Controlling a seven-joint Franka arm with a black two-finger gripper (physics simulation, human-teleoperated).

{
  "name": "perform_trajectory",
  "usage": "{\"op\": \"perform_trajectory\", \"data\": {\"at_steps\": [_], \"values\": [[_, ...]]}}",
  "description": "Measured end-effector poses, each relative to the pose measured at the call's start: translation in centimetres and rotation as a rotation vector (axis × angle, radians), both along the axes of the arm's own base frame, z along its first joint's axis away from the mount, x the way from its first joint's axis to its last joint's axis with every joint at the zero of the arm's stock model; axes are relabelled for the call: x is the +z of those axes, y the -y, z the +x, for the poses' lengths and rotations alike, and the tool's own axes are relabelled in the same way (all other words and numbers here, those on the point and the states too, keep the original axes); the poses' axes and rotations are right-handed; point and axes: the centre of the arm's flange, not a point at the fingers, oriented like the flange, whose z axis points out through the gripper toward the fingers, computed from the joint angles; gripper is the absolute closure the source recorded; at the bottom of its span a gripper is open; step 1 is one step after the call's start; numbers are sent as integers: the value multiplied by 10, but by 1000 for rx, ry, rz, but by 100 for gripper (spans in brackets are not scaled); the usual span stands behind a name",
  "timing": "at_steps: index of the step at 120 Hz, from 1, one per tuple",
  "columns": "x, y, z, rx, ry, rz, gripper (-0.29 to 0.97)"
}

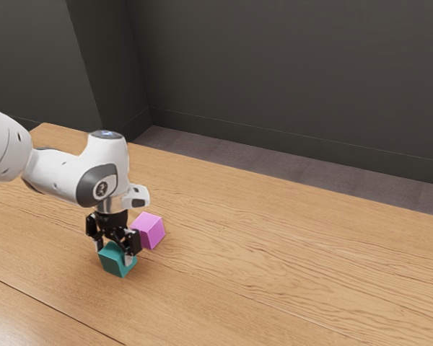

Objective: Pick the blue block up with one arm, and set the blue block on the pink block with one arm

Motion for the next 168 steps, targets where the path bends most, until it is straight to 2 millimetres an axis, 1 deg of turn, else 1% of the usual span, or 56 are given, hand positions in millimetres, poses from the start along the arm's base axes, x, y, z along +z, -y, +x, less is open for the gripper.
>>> {"op": "perform_trajectory", "data": {"at_steps": [15, 23, 48, 58, 81, 91, 104, 110, 117, 130, 140, 153, 160, 168], "values": [[-18, 6, -1, 2, -21, 3, 0], [-23, 7, -1, 5, -26, 3, 0], [-26, 4, -1, 21, -23, 2, 0], [-27, 3, 0, 24, -20, 4, 2], [-26, 5, 3, 21, -9, 8, 3], [-19, 11, 10, 7, 10, 10, 13], [-10, 16, 18, -7, 33, 12, 23], [-3, 17, 22, -11, 50, 11, 26], [6, 18, 25, -16, 66, 9, 27], [26, 31, 32, -41, 95, 1, 28], [53, 40, 43, -57, 122, -5, 28], [88, 41, 63, -60, 155, -3, 28], [96, 39, 72, -57, 156, 3, 28], [97, 35, 82, -51, 151, 9, 28]]}}
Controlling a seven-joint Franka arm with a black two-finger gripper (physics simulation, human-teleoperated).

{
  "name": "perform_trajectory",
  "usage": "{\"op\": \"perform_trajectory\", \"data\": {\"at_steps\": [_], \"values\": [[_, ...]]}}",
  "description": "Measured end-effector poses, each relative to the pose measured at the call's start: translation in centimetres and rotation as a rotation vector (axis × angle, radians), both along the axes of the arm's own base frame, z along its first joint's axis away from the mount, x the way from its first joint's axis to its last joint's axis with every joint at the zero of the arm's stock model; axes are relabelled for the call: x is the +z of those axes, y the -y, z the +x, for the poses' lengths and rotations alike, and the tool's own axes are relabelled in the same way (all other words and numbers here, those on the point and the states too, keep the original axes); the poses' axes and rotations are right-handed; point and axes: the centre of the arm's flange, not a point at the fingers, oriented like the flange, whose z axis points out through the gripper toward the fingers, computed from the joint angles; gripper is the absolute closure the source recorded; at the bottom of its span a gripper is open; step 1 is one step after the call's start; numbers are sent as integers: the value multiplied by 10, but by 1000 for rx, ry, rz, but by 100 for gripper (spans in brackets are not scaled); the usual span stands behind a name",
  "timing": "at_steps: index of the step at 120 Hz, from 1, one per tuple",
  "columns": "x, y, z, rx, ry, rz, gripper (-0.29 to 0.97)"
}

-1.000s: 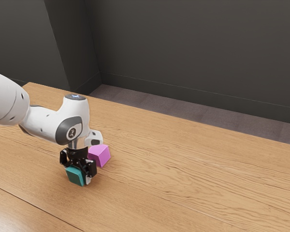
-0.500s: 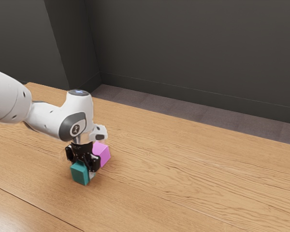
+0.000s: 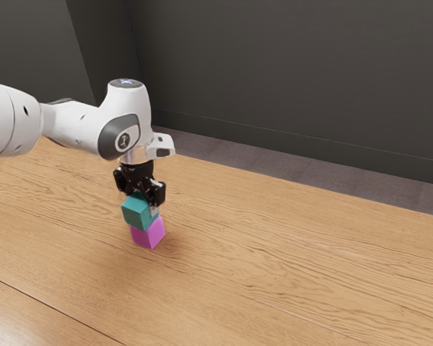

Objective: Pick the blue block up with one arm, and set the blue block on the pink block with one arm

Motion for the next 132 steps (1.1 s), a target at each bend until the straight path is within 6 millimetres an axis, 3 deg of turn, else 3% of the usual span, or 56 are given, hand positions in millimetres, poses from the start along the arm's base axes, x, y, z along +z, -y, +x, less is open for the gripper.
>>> {"op": "perform_trajectory", "data": {"at_steps": [27, 78, 102, 114, 132], "values": [[-11, -18, 6, 22, -42, 5, 28], [-23, -17, 33, -6, -73, 31, 28], [-25, -12, 33, -23, -87, 32, 13], [-17, -13, 33, -27, -78, 31, 8], [30, -10, 48, -39, -23, 39, 4]]}}
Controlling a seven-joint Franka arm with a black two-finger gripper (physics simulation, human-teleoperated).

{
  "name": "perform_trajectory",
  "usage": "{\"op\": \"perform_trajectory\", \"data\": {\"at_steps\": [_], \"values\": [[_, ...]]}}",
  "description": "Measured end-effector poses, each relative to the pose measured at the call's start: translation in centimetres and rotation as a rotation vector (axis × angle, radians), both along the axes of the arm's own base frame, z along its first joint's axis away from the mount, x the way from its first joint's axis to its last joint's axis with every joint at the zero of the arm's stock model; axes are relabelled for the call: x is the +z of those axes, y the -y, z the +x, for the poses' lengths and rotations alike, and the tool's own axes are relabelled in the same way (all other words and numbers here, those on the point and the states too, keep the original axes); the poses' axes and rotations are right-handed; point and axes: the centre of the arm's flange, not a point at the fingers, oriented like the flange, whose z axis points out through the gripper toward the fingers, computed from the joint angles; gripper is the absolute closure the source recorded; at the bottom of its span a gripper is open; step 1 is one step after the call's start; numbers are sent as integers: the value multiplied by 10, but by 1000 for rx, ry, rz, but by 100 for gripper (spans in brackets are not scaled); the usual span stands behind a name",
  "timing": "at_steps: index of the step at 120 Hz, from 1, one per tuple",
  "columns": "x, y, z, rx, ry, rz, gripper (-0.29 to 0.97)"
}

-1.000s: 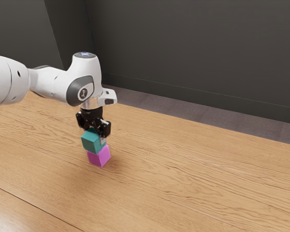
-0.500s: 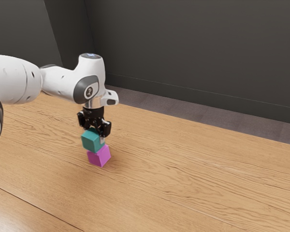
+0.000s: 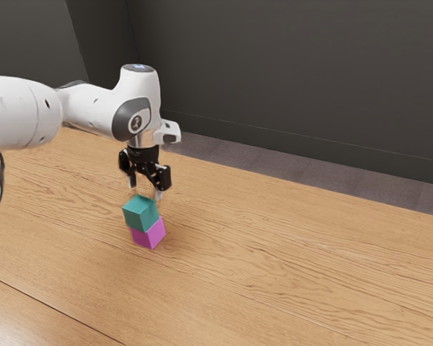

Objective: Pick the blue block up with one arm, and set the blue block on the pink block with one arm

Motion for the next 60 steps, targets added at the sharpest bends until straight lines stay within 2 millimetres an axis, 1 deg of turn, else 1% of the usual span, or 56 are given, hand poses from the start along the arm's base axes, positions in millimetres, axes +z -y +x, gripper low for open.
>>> {"op": "perform_trajectory", "data": {"at_steps": [6, 12, 16, 23, 30, 36, 47, 53, 60], "values": [[14, -3, 1, 3, 9, 1, 3], [38, -3, -4, -2, 21, 1, 2], [60, -1, -10, -10, 35, -1, 2], [99, 12, -23, -44, 59, 4, 2], [128, 25, -36, -79, 71, 15, 1], [152, 28, -46, -92, 81, 19, 1], [204, 30, -59, -91, 123, 22, 1], [221, 29, -64, -85, 128, 25, 1], [228, 28, -68, -75, 116, 28, 0]]}}
